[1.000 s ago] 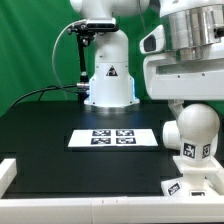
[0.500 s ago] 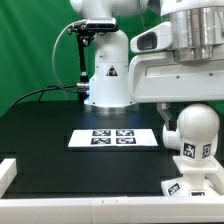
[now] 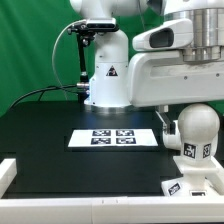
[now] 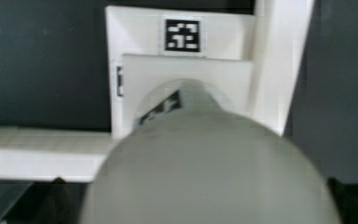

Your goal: Assemble lamp

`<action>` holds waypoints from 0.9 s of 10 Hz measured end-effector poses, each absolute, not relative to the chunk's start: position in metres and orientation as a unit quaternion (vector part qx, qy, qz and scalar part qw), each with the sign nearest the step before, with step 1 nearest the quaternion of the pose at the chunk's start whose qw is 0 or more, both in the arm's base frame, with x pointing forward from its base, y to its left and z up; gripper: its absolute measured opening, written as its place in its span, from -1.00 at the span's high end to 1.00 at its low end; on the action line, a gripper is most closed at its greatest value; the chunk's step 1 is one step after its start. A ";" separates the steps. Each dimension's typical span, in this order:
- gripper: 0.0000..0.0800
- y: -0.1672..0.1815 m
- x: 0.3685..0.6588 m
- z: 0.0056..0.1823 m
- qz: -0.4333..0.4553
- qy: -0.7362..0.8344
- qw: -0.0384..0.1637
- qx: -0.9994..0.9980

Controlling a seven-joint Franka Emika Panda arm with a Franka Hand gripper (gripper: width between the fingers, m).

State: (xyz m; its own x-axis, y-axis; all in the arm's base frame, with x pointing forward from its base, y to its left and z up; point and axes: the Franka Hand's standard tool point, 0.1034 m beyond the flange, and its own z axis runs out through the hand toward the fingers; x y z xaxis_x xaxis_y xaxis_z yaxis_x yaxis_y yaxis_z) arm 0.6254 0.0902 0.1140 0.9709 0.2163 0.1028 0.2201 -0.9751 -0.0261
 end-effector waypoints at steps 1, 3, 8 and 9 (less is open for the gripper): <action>-0.75 0.088 0.626 0.114 -0.052 -0.132 0.017 -0.990; -0.75 0.085 0.627 0.114 -0.053 -0.183 0.011 -0.982; -0.43 0.087 0.627 0.113 -0.053 -0.073 0.016 -0.996; -0.43 0.088 0.629 0.114 -0.059 -0.020 0.014 -0.998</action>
Offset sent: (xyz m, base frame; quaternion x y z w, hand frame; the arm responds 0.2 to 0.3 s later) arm 0.0000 0.0000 0.0000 0.0000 0.0000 -0.0650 0.9979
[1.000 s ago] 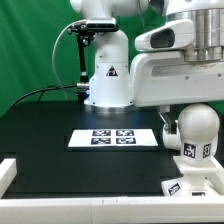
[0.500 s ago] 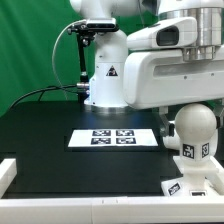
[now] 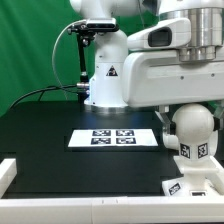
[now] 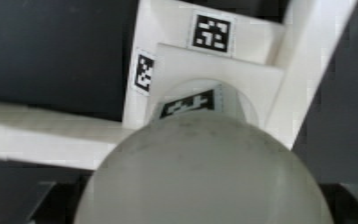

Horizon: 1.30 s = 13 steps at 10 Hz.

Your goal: Assemble lamp

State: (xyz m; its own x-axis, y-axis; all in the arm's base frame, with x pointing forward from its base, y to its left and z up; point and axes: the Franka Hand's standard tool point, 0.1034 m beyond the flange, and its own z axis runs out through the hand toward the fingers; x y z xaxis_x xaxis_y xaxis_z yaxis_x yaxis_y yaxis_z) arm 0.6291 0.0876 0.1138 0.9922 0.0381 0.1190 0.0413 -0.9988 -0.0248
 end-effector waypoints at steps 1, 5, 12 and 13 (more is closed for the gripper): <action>-0.43 0.087 0.630 0.114 -0.062 0.036 0.015 -0.997; -0.44 0.083 0.630 0.115 -0.056 0.285 0.029 -0.956; -0.44 0.087 0.636 0.113 -0.030 0.607 0.101 -0.788; -0.44 0.087 0.635 0.112 -0.029 0.610 0.101 -0.786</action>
Offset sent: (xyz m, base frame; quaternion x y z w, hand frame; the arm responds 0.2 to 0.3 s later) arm 0.0035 0.0032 0.0014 0.0149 0.0189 0.2945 0.9553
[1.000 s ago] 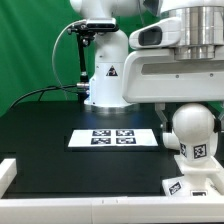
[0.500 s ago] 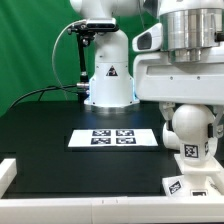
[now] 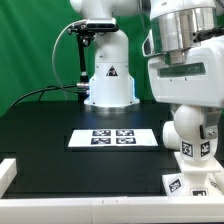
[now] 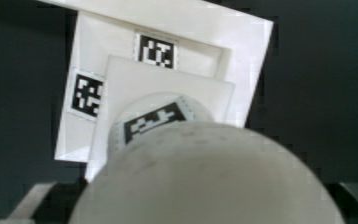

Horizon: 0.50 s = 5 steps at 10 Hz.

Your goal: Assemble lamp

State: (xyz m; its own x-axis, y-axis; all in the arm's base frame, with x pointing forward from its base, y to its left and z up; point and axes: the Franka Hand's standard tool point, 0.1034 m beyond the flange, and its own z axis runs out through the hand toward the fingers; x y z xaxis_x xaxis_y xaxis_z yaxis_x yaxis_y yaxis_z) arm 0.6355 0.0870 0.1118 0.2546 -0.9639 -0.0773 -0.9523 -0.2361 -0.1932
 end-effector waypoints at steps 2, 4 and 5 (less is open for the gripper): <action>-0.67 0.087 0.635 0.111 -0.031 0.592 0.099 -0.799; -0.73 0.088 0.627 0.111 -0.006 0.467 0.085 -0.880; -0.75 0.089 0.626 0.112 -0.006 0.408 0.085 -0.909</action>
Offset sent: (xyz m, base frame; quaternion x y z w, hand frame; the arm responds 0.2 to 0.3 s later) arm -0.0090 0.0143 0.0054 -0.0802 -0.1066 -0.2959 0.9459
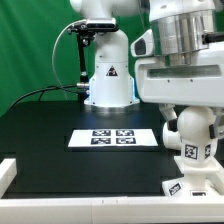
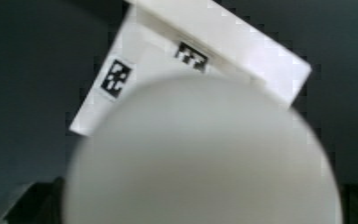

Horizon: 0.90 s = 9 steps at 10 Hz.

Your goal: Assemble lamp

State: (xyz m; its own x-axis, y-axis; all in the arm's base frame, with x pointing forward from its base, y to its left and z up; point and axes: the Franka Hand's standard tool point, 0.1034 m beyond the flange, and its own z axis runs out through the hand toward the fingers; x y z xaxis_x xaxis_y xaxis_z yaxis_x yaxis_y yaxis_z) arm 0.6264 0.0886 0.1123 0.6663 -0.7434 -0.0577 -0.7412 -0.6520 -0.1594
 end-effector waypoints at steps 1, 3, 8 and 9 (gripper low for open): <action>-0.75 0.089 0.625 0.113 -0.008 0.347 0.085 -0.934; -0.75 0.087 0.623 0.112 -0.015 0.295 0.082 -0.952; -0.75 0.097 0.624 0.115 -0.035 0.007 0.035 -0.999; -0.75 0.096 0.627 0.116 -0.039 -0.114 0.019 -0.993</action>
Offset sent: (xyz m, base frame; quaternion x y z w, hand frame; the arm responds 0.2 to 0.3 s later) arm 0.0000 0.0000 0.0000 0.0000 0.0000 -0.1938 0.9810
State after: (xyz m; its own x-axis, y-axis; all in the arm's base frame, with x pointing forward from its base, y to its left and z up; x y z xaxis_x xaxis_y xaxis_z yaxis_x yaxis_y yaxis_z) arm 0.6266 0.0956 0.1158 0.9711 0.2243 0.0819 0.2274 -0.9734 -0.0297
